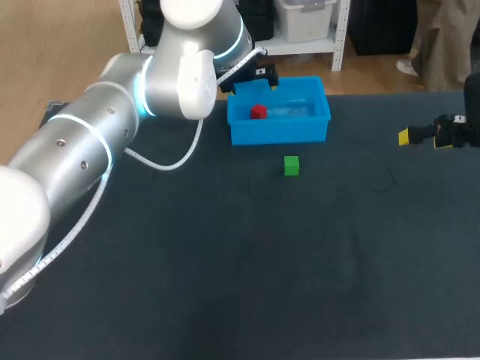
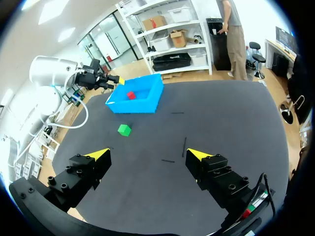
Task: Use the left arm to pick the red cube and place it into the blue plastic box first, then use the right arm to grasp the green cube and put it into the same blue plastic box after the first action is fully finished.
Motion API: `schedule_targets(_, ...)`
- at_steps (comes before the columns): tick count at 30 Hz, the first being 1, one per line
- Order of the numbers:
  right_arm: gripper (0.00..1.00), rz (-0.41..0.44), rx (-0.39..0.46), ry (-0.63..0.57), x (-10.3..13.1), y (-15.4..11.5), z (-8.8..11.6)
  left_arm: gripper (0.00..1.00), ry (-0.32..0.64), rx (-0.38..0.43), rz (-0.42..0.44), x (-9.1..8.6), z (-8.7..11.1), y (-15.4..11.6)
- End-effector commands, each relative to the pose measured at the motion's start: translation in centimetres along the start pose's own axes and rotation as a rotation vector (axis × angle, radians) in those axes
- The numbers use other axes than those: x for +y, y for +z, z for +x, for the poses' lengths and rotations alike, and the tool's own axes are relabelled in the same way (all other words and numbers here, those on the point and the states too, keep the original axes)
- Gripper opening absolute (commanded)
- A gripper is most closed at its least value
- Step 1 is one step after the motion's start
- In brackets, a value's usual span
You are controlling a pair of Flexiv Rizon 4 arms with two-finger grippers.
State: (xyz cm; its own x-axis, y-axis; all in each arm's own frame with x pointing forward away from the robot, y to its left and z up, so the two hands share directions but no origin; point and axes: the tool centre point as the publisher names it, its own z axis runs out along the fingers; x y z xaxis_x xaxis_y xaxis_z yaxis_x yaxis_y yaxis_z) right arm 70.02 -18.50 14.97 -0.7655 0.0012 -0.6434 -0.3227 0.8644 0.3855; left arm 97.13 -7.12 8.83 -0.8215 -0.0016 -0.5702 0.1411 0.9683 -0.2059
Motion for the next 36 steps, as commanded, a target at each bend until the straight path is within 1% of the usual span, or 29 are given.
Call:
schedule_targets(1, 1.00, -0.003, 0.001, -0.001, -0.1, 0.0, 0.0, 1.00, 0.009, -0.001, 0.015, 0.0, -0.3, -0.5)
schedule_targets(6, 1.00, -0.003, 0.001, -0.001, -0.1, 0.0, 0.0, 1.00, 0.019, -0.013, 0.028, 0.0, -0.4, -1.6)
schedule_targets(15, 1.00, -0.003, 0.001, -0.001, -0.1, 0.0, 0.0, 1.00, 0.043, -0.035, 0.050, 0.7, -0.2, -4.1)
schedule_targets(18, 1.00, -0.003, 0.001, -0.001, -0.1, 0.0, 0.0, 1.00, 0.064, -0.045, 0.068, 0.9, 0.1, -5.2)
schedule_targets(30, 1.00, -0.003, 0.001, -0.001, -0.1, 0.0, 0.0, 1.00, 0.140, -0.086, 0.077, 2.7, 1.5, -8.3)
schedule_targets(36, 1.00, -0.003, 0.001, -0.001, -0.1, 0.0, 0.0, 1.00, 0.162, -0.101, 0.100, 3.0, 1.8, -10.0)
